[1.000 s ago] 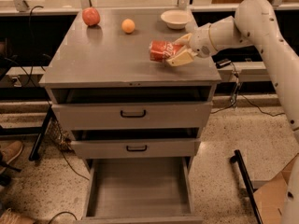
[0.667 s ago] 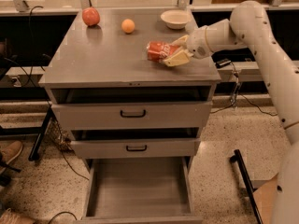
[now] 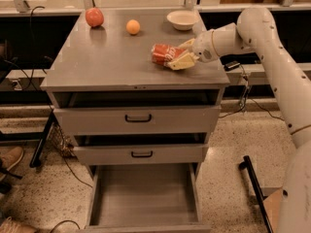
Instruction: Pick coke can from bottom drawer and place on counter
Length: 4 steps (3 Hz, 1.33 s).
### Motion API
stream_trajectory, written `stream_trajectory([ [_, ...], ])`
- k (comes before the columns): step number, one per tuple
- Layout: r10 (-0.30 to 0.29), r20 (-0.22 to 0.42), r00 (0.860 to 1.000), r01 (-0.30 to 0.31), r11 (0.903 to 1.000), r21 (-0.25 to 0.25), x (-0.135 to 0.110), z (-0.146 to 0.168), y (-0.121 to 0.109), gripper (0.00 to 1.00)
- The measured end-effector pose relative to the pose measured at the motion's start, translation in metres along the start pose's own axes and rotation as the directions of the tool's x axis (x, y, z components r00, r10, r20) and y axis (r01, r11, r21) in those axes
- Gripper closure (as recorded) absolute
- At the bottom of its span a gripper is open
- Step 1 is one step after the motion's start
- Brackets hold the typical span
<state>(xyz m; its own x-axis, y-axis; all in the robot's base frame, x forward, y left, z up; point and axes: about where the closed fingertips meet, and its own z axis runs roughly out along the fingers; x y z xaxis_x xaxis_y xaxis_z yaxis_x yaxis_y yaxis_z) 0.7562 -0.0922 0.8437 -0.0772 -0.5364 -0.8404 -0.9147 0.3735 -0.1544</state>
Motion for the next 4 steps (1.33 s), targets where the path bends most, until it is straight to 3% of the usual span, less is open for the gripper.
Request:
stream_trajectory([
  [1,0.006,0.031,1.0,-0.006,1.0,0.004,-0.002,-0.003,-0.002,0.12],
  [2,0.004,0.06,0.998,-0.005,1.0,0.008,-0.005,-0.011,-0.002,0.0],
  [3,-0.01,0.08,0.997,0.007,0.9994,0.033,-0.01,-0.027,-0.003,0.0],
  [4,-0.046,0.076,0.996,0.037,0.9924,0.117,-0.015,-0.069,-0.002,0.0],
])
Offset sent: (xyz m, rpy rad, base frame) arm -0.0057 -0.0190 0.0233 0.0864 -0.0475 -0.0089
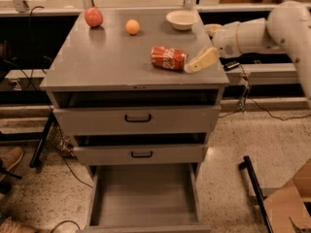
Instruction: Pick coke can from bottom drawer and place on counter
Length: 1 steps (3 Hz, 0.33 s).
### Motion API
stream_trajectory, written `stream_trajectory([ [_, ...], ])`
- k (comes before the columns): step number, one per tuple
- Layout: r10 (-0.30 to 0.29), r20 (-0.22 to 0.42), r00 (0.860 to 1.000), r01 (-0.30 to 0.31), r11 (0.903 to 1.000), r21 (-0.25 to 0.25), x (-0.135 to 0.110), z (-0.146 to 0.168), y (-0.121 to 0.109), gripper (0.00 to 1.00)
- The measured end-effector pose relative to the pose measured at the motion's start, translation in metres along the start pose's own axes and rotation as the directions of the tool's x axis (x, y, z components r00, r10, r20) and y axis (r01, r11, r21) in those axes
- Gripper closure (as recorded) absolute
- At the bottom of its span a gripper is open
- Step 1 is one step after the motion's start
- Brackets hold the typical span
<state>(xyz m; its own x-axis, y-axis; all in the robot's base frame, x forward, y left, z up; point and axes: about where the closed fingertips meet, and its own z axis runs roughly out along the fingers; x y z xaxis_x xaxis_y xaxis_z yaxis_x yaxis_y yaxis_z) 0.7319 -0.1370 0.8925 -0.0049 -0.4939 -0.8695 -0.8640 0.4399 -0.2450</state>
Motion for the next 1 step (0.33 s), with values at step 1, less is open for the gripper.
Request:
stream_trajectory([
  [1,-0.045,-0.036,0.998,0.048,0.9957,0.079,-0.007,-0.0511,0.003,0.0],
])
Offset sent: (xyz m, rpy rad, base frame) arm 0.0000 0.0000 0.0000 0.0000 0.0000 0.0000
